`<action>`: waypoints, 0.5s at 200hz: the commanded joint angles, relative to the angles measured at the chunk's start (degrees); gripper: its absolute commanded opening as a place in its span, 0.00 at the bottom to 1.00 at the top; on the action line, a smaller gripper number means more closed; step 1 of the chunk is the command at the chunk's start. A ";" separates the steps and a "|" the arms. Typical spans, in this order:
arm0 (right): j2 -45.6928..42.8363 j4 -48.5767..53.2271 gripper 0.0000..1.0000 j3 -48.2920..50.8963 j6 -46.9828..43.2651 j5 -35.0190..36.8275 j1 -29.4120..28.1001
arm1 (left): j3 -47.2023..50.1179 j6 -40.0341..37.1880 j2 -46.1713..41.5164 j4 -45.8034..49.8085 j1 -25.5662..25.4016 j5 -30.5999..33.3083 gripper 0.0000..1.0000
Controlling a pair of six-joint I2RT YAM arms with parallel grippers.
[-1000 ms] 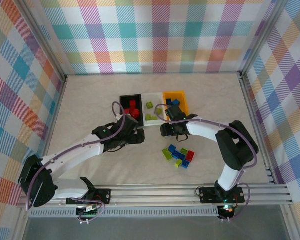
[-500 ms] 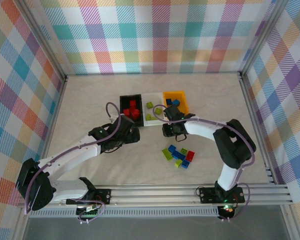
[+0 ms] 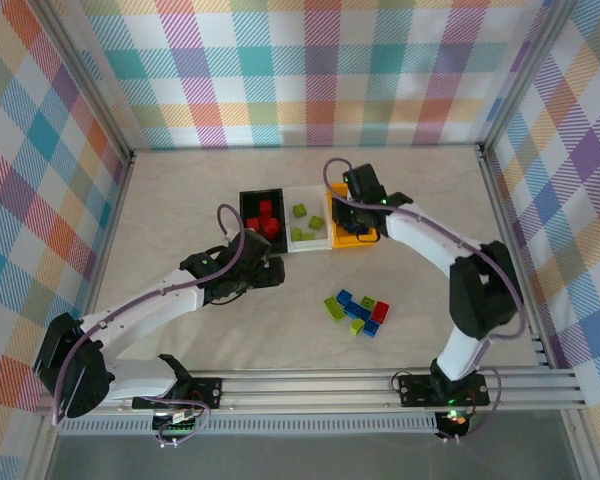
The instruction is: Sort the legos into containers by color
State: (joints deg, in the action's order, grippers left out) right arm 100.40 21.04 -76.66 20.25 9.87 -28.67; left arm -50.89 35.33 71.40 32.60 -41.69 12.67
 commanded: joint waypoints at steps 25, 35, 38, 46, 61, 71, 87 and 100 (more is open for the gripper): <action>9.28 5.20 0.47 -10.30 1.79 -0.15 2.66 | -2.88 -3.49 2.58 -1.01 0.33 -6.30 0.99; 9.75 5.43 0.58 -11.20 2.68 -1.16 3.11 | -3.16 -4.16 3.08 -1.92 0.06 -8.33 0.99; 9.61 5.29 0.60 -11.22 2.83 -1.31 3.21 | -3.38 -4.44 3.36 -2.13 -0.13 -8.84 0.99; 8.94 4.83 0.63 -10.99 2.95 -1.43 3.29 | -4.17 -5.05 4.13 -2.23 -0.80 -9.81 0.99; 6.86 4.25 0.68 -9.90 3.37 -1.78 3.24 | -6.63 -6.88 6.43 -1.78 -2.66 -11.14 0.98; 5.29 3.72 0.70 -8.21 3.64 -1.82 3.26 | -8.56 -8.40 8.34 -1.66 -4.45 -12.53 0.97; 2.09 2.78 0.71 -4.71 4.10 -1.70 3.38 | -12.13 -11.45 12.51 -1.51 -8.49 -14.75 0.94; 0.06 2.26 0.71 -1.78 4.63 -2.08 3.99 | -15.28 -14.43 16.70 -0.80 -12.29 -15.49 0.91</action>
State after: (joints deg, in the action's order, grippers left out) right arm 106.30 24.03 -82.37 23.35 8.75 -25.45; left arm -60.99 27.53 82.72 31.57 -48.16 1.50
